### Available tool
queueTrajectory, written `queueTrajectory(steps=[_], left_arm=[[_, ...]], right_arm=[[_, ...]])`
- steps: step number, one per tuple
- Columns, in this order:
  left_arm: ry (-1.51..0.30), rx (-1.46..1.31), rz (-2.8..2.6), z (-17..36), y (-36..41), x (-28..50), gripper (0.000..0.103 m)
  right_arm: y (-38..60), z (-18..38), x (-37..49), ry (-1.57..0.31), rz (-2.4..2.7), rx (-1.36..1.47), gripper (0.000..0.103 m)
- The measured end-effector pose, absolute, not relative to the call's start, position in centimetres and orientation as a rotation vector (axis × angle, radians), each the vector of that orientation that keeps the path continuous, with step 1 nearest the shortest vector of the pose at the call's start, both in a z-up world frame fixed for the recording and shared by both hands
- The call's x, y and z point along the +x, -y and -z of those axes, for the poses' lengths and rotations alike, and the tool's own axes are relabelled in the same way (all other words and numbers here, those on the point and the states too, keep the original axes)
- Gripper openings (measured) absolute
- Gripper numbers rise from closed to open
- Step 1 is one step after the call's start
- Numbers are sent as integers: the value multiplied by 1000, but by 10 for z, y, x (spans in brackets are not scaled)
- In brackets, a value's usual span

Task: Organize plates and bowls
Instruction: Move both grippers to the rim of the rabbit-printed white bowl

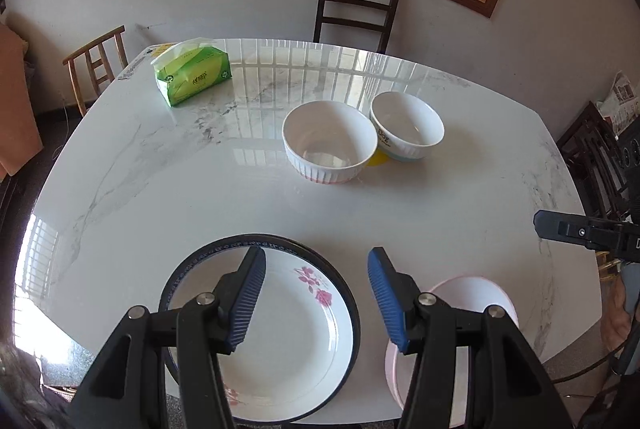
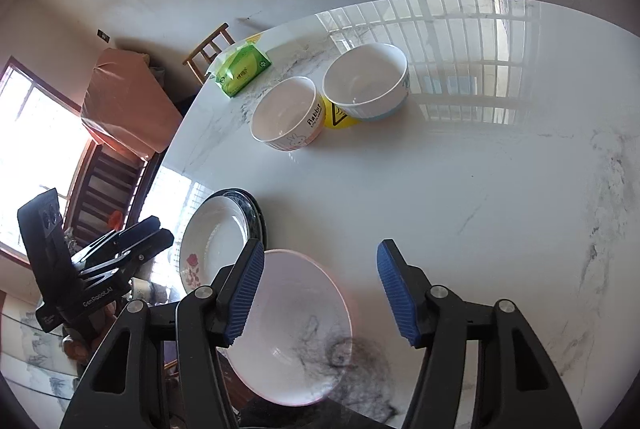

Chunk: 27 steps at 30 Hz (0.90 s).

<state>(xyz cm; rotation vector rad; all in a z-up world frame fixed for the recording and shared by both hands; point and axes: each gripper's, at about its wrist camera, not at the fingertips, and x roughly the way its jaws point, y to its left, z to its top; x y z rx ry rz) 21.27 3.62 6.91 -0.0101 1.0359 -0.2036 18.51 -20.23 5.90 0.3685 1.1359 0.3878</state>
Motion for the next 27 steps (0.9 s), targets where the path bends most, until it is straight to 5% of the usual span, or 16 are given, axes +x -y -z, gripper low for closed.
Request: queueTrajectory(steps=[16,21,27], left_arm=[[-1137,-82,254,-28,-44,317,55],[-1136,-57,222,-23,-41,337,55],[-1163,-40,198,-17,-36,362,55]], right_arm=[[143,-27,289,-1234,-387,470,57],[130,-2,313,-1285,-349,530,36],[122,10,334,-1298,-304,529,34]])
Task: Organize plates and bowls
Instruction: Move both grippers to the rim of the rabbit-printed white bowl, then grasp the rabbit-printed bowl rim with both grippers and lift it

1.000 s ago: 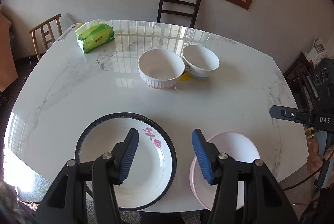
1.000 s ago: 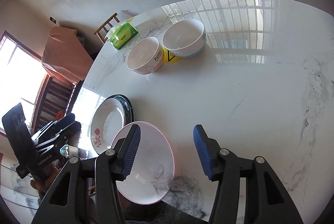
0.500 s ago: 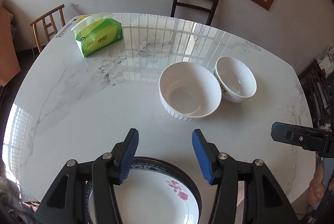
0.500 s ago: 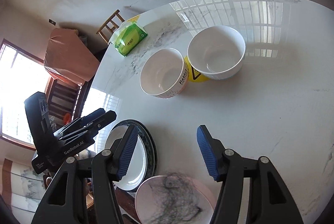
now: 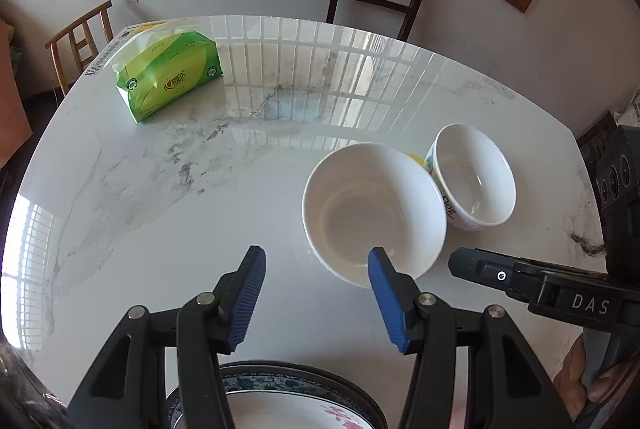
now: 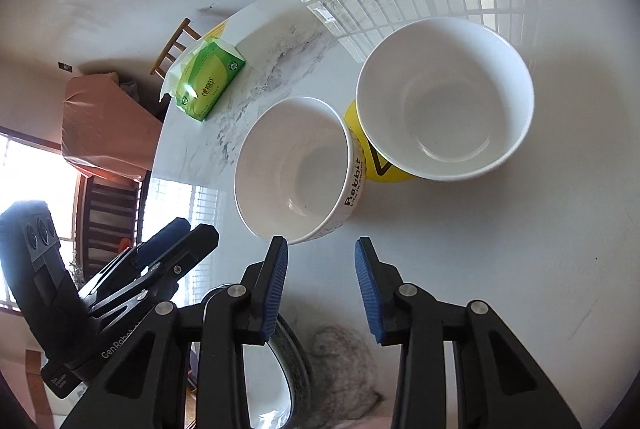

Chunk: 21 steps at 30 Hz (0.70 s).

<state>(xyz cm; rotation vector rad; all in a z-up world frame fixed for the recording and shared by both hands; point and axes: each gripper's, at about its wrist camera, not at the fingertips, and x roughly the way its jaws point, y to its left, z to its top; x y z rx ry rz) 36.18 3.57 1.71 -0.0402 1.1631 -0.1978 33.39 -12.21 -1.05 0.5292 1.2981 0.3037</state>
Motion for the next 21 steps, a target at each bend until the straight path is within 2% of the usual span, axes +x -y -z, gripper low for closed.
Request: queueTrajectory(steps=[15,17,18,19,21], left_arm=[[-1253,-10,152,23,-20,395,54],[-1263,-28,147,28,-20,398,48],[-1274,-39,142,31,-21,399,36],[-1292,-50,137,35,-21,400,16],[-1304,-64,115,39,-22,400,15]], right_arm=[[110,24,363,-1344,-236,444,32],[109,29,366,-1350,-228,433,31],[108,31,368,-1356,-234,432,27],[107,35,370,-1362,-236,435,24],[106,40,372,-1372,-227,426,19]])
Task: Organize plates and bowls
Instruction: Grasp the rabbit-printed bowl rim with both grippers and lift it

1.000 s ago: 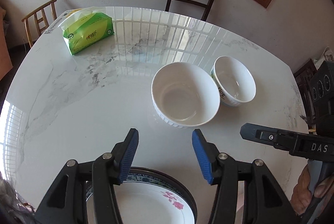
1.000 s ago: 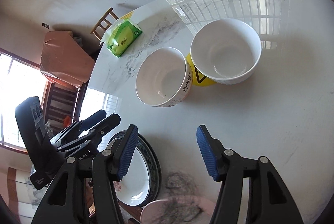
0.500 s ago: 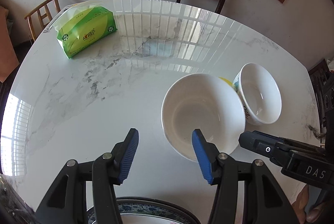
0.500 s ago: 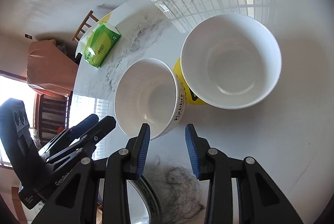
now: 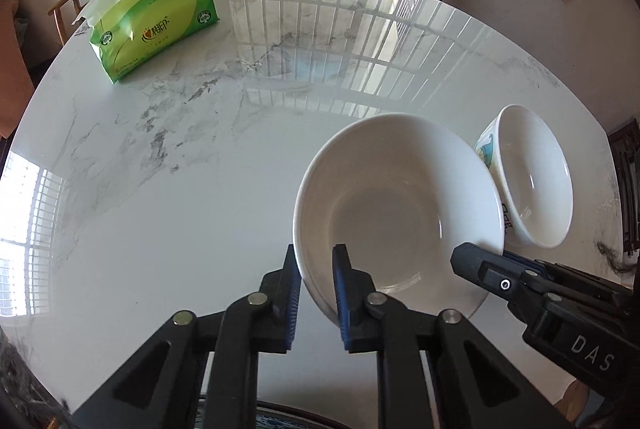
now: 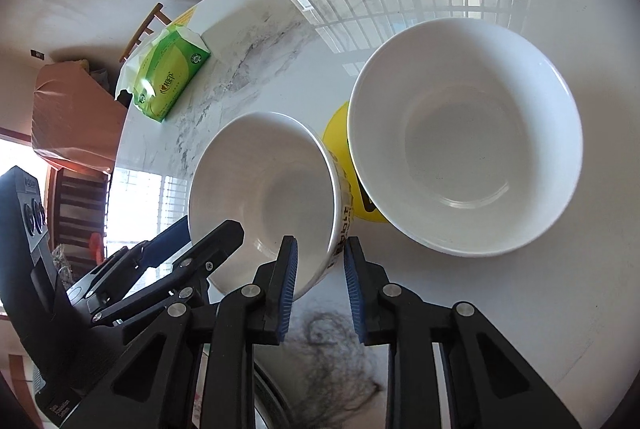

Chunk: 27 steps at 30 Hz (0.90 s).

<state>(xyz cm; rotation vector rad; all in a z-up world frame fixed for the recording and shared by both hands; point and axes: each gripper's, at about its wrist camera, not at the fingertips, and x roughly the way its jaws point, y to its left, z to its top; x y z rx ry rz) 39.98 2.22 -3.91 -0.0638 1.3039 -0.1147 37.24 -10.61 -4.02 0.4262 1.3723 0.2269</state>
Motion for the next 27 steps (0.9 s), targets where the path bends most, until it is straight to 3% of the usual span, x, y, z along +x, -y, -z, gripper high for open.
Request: queueTrajectory(steps=[3,27], left_arm=[[-1305,-26,81,38,-17,394,12],[-1283,51,125,-43,38,275,15]], right_arm=[[106,41,375,-1360,-237,408,16],[148,-24,284,-1294,-327,385,13]])
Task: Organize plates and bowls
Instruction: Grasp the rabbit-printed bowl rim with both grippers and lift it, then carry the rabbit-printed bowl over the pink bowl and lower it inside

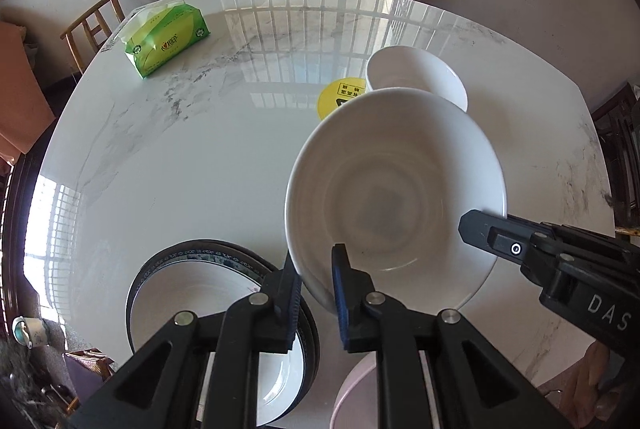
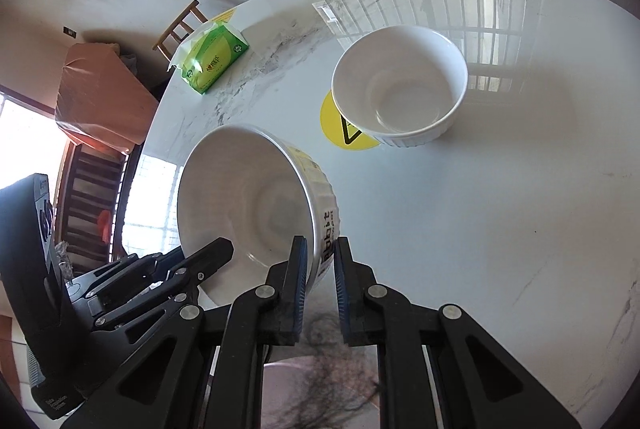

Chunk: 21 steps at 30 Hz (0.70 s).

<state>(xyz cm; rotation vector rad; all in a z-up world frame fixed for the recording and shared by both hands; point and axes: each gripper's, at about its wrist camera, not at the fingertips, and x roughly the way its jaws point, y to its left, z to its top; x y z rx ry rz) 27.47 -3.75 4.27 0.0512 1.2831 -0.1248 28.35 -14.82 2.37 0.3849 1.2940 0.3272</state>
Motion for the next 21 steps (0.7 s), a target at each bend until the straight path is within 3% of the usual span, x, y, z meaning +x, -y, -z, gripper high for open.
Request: queueTrajectory(steps=[21], left_arm=[[-1223,112,180,-91,64,139,17]], right_arm=[[171,-80,163,-1205,-352,356,13]])
